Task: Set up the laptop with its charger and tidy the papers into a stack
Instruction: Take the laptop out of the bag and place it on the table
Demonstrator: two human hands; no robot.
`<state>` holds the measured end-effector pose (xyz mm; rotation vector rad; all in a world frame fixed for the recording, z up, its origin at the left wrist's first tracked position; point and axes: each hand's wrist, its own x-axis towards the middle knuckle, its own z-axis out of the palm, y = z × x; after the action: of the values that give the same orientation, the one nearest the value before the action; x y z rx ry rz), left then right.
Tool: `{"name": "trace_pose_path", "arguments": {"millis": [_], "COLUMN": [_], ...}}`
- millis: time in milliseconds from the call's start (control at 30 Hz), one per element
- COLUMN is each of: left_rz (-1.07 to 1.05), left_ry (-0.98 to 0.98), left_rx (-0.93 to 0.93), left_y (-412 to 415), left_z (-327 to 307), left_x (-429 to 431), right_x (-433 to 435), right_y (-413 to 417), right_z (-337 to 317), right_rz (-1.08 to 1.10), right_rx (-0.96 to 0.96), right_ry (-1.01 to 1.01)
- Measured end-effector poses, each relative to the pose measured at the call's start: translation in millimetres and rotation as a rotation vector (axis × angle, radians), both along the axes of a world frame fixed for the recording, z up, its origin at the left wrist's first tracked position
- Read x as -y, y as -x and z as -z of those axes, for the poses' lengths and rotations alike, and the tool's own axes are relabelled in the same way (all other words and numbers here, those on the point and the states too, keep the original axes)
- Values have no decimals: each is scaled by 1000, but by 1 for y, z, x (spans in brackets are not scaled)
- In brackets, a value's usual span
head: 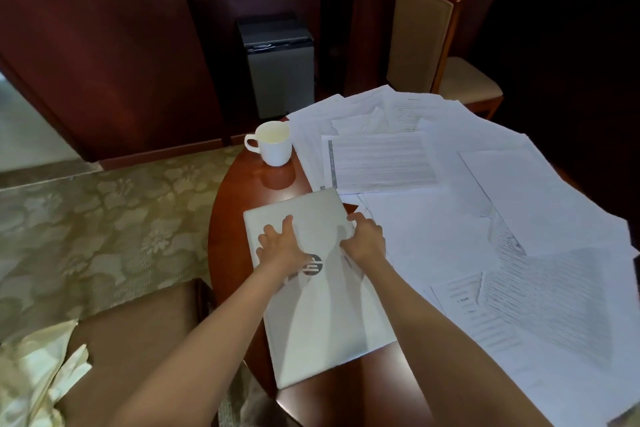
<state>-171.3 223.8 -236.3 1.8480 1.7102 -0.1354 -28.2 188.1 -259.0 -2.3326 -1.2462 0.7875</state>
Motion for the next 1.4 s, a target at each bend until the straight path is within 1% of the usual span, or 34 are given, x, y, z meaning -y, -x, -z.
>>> {"name": "trace_pose_path", "arguments": {"millis": [200,467,567,700,867,967,1000,1033,1067,1133,1300,1400], "left_rz": [182,593,729,882,1052,1070,1064,1047,1024,987,1011,1016], "left_ry": [30,51,22,-4,-126,-217,-262,-322,-386,-476,-518,-506], "left_rx": [39,8,-19,-20,-19,-5,21,70,133,247,336,377], "left_y": [-39,-72,-75,-77,-84,-86,-85,-85,-86,-91,-105,-109], "left_z": [6,14,18,26,42,59,66,73,79,85,92,99], "left_x": [-22,-64,-78,-87,-85,-82,-81,-79,-76,-70,-67,-69], "right_x": [8,7,1,2,18,22,23,24,25,25,18,16], "right_y": [-25,-24,-11,12,34,48,53,56,59,58,53,51], "right_z": [9,15,20,24,33,40,43,45,50,56,60,66], "right_rz": [149,451,557,649,758,756,750,726,699,652,666,660], "right_rx": [5,15,21,88,169,266,231,235,290,362,430,450], "right_ry": [69,130,113,114,102,105,102,120,116,71,-33,-13]}}
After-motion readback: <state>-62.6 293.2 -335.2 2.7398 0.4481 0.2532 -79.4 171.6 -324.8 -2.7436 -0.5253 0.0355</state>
